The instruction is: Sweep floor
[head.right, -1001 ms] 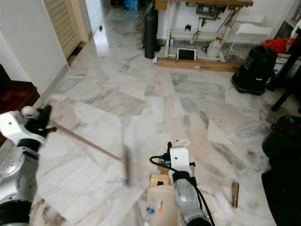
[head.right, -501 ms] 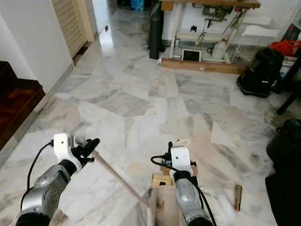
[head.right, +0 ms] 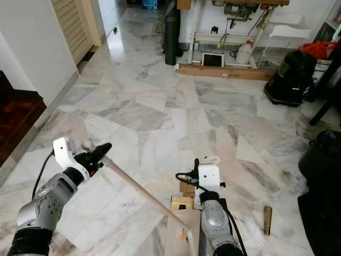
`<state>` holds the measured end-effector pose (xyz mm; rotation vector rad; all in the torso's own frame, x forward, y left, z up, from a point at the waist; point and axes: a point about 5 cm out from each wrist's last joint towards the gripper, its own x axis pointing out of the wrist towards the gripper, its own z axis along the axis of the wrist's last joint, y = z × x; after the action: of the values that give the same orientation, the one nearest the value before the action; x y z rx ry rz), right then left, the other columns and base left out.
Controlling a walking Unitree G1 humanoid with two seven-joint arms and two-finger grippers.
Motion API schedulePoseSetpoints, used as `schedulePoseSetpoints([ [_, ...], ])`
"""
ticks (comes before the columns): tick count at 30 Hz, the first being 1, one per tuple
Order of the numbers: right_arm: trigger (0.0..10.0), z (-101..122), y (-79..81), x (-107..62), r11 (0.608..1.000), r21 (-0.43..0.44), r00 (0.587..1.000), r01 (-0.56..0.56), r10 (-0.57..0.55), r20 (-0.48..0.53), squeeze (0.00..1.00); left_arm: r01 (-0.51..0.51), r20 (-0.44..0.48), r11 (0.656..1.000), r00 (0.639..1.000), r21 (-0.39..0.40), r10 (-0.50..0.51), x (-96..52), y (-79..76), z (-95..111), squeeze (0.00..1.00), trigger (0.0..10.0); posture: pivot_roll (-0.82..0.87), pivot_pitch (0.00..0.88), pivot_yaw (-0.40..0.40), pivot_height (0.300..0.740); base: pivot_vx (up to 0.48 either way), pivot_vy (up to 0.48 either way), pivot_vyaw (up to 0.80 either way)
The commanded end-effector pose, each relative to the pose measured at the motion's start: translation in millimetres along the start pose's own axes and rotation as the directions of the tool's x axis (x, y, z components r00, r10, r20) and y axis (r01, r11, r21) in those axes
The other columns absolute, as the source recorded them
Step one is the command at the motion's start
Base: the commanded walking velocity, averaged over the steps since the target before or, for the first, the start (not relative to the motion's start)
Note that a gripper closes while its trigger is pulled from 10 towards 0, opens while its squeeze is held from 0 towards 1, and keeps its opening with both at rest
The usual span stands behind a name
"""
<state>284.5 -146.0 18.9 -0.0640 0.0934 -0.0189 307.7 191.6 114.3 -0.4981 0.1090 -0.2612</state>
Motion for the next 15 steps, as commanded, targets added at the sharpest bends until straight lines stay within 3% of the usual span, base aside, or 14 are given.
schedulePoseSetpoints([
  [1,10.0,-3.0,-2.4,0.9,0.992,0.120,0.999,0.037,-0.032,-0.039,0.00,0.027,0.195,0.999,0.980,0.040,-0.034,-1.1,-10.4,42.9,0.00,10.0,0.07,0.031,-0.013,0.740,0.000,0.000,0.00],
  [2,10.0,-1.3,-4.0,2.7,0.987,0.155,0.998,0.048,-0.043,-0.036,0.00,0.024,0.227,0.998,0.973,0.054,-0.035,-1.7,-11.7,49.7,0.00,10.0,0.07,0.027,-0.014,0.740,0.000,0.000,0.00],
  [4,10.0,5.2,-8.6,9.7,0.957,0.282,0.998,0.068,-0.063,-0.027,0.00,-0.030,0.384,0.996,0.923,0.087,-0.006,-7.1,-13.1,81.5,0.00,10.0,0.08,0.020,-0.015,0.740,0.000,0.000,0.00],
  [6,10.0,7.5,-10.7,12.2,0.941,0.331,0.997,0.076,-0.073,-0.023,0.00,-0.054,0.438,0.994,0.899,0.094,0.007,-10.0,-12.8,93.3,0.00,10.0,0.09,0.010,-0.015,0.740,0.000,0.000,0.00],
  [9,10.0,14.2,-13.5,19.1,0.881,0.467,0.997,0.073,-0.078,-0.009,0.00,-0.110,0.531,0.984,0.847,0.137,0.021,-18.2,-13.0,117.1,0.00,10.0,0.10,0.000,-0.015,0.740,0.000,0.000,0.00],
  [15,10.0,20.0,-11.7,23.6,0.864,0.502,0.999,0.034,-0.051,0.020,0.00,-0.256,0.592,0.937,0.803,0.238,0.069,-28.3,-4.2,132.6,0.00,10.0,0.11,0.000,-0.017,0.740,0.000,0.000,0.00],
])
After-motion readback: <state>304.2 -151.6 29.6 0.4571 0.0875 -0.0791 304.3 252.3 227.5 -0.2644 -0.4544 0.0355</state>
